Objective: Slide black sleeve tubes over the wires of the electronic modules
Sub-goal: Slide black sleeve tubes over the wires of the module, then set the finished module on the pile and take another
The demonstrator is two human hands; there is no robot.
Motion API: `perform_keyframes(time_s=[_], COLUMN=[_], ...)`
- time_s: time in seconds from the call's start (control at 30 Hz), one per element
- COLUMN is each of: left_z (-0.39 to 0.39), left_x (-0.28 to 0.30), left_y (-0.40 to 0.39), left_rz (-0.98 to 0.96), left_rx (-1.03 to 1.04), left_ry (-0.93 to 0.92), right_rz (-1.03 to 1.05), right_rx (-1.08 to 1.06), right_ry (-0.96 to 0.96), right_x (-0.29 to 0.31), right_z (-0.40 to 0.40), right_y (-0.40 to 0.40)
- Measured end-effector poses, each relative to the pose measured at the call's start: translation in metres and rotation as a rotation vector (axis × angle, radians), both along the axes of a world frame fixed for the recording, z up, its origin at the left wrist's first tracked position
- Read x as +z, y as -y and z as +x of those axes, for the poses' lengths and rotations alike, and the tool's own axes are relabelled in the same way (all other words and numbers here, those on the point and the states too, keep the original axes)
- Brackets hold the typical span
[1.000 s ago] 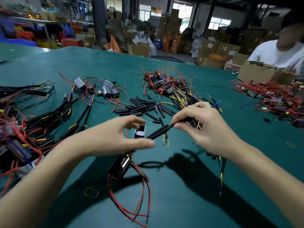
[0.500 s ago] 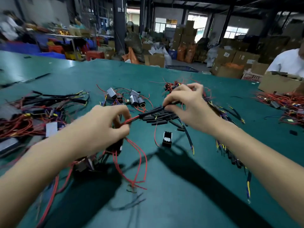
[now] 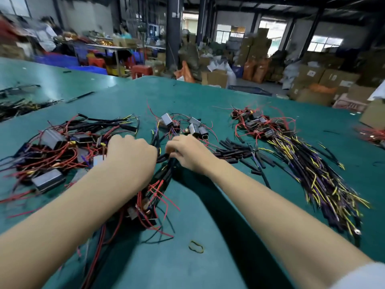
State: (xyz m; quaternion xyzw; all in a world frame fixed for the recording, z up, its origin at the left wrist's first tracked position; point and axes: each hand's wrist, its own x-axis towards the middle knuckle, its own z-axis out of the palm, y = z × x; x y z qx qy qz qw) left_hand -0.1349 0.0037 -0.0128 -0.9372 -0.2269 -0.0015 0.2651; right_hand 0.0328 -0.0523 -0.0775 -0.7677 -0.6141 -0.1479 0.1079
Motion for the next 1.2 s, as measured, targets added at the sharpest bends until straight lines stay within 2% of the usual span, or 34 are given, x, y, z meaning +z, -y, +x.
perform_keyframes(time_s=[0.1, 0.17, 0.23, 0.27, 0.33, 0.43, 0.5, 0.7, 0.77, 0.87, 0.93, 1.0, 1.1, 1.2], left_z=[0.014, 0.032, 0.052, 0.061, 0.077, 0.092, 0.1, 0.109, 0.11, 0.112, 0.113, 0.115, 0.116, 0.115], left_x=[0.003, 0.001, -0.007, -0.013, -0.029, -0.052, -0.067, -0.105, -0.106, -0.108, -0.11, -0.11, -0.11, -0.11], left_y=[0.021, 0.04, 0.057, 0.065, 0.077, 0.086, 0.085, 0.08, 0.081, 0.079, 0.077, 0.076, 0.075, 0.073], left_rz=[0.131, 0.094, -0.075, -0.183, -0.395, -0.742, -0.88, -0.801, -0.801, -0.797, -0.799, -0.816, -0.823, -0.867], left_rx=[-0.017, -0.054, -0.066, -0.068, -0.092, -0.108, -0.102, -0.105, -0.103, -0.126, -0.131, -0.12, -0.111, -0.127], left_ry=[-0.088, -0.082, 0.009, 0.073, 0.235, 0.488, 0.604, 0.647, 0.688, 0.749, 0.78, 0.81, 0.819, 0.853], right_rz=[0.035, 0.068, 0.104, 0.158, 0.355, 0.564, 0.572, 0.138, 0.078, 0.046, 0.08, 0.192, 0.426, 0.582], right_rx=[0.052, 0.031, -0.061, -0.096, -0.147, -0.341, -0.447, -0.608, -0.641, -0.739, -0.778, -0.756, -0.621, -0.484], right_ry=[-0.182, -0.226, -0.29, -0.384, -0.536, -0.564, -0.559, -0.573, -0.582, -0.455, -0.455, -0.598, -0.833, -0.941], right_x=[-0.006, -0.013, -0.014, -0.01, 0.004, 0.026, 0.036, 0.028, 0.018, 0.01, 0.012, 0.019, 0.037, 0.058], right_z=[-0.005, -0.003, 0.005, 0.012, 0.03, 0.062, 0.085, 0.121, 0.12, 0.117, 0.118, 0.119, 0.117, 0.113], right_y=[-0.004, -0.005, 0.0, 0.007, 0.025, 0.049, 0.052, 0.002, -0.02, -0.042, -0.048, -0.048, -0.034, -0.013])
